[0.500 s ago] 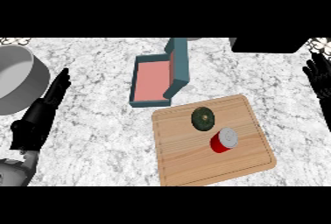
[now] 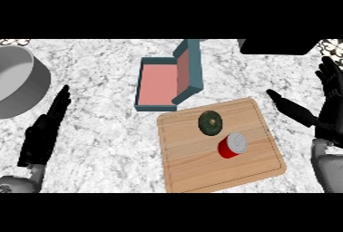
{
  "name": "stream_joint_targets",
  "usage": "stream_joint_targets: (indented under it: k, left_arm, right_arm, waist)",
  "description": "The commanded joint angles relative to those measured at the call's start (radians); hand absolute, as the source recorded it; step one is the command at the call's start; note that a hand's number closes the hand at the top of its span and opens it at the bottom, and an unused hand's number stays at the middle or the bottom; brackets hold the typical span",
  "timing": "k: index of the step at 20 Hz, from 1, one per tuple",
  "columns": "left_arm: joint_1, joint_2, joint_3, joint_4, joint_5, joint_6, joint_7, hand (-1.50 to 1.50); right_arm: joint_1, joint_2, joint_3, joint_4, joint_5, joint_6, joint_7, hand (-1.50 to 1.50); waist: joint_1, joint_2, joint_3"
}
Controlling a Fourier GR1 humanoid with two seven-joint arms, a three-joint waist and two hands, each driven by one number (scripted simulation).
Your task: Pick the squash from the cutting board and place it in the cardboard box
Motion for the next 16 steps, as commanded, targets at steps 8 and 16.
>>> stream_joint_targets:
  k: [8,16]
  left_arm:
    - [0.028,-0.054,0.020,0.079,0.010,-0.022,-0.057,0.00]
    - [0.067,-0.036,0.014,0.034,-0.024,0.020,-0.019,0.00]
  right_arm:
    - [0.014,0.324,0.209,0.158,0.523,-0.461,0.185,-1.50]
    - [0.072,0.183,0.272,0.153,0.716,0.019,0.576,-1.50]
  waist:
    - [-0.013,-0.013,0.006]
    - [-0.024,-0.024,-0.001]
